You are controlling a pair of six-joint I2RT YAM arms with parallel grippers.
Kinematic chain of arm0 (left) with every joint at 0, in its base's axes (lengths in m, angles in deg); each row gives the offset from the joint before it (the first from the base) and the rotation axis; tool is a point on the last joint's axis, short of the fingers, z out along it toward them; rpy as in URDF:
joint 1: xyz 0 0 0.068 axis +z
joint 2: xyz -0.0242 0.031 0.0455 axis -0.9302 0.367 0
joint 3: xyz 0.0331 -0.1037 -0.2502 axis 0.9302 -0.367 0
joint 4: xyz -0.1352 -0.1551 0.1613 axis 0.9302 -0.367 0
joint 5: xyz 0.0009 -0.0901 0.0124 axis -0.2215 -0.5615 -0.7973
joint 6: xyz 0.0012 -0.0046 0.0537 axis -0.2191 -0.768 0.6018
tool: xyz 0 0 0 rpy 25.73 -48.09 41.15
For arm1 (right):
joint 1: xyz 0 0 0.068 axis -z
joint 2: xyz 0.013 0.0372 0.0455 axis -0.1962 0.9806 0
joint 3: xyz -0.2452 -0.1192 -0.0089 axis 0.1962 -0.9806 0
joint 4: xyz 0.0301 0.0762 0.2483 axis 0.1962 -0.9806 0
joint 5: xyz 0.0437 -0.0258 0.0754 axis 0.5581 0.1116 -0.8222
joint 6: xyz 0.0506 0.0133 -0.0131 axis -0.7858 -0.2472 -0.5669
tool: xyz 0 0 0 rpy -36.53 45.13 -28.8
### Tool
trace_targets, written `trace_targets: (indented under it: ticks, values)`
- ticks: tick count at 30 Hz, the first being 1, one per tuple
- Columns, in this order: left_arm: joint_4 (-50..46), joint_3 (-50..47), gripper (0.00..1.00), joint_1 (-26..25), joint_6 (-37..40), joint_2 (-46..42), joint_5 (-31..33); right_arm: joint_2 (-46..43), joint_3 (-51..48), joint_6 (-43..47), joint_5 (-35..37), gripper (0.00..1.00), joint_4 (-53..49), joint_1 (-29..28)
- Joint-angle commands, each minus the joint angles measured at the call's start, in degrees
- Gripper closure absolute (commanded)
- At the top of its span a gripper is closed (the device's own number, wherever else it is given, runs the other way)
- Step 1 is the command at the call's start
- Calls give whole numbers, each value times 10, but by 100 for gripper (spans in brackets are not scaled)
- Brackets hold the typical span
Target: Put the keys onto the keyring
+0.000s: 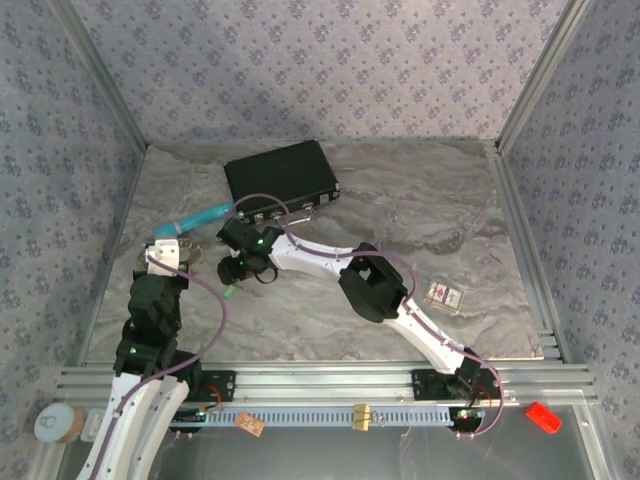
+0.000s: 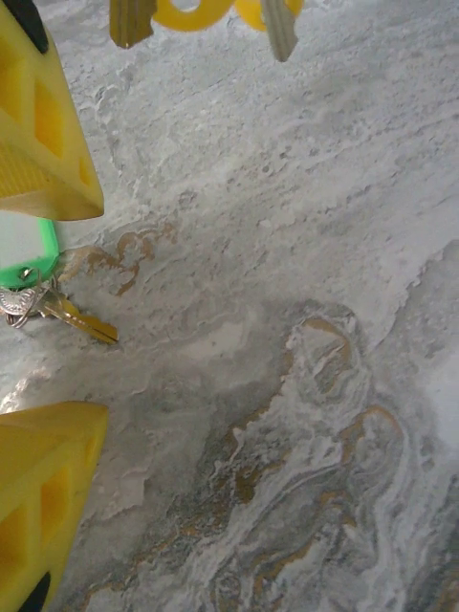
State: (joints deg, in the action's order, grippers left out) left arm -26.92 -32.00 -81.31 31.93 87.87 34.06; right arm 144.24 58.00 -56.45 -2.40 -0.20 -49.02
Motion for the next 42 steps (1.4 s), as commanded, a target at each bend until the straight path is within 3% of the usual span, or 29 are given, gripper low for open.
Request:
trace_targets:
  ticks: [1,17,33,39,42]
  values:
    - [32,-1,100,1,2,-7,-1,19,20,10,-4,47,-23,-13]
    - [31,-1,100,2,0,-5,-10,14,16,29,-14,58,-56,-19]
    - [33,-1,100,2,0,3,-16,16,9,34,-23,81,-57,-20]
    - [33,1,100,2,-1,7,-18,4,-5,48,-26,100,-44,-17]
    - [32,1,100,2,-1,8,-19,-20,-34,51,-26,100,-31,-15]
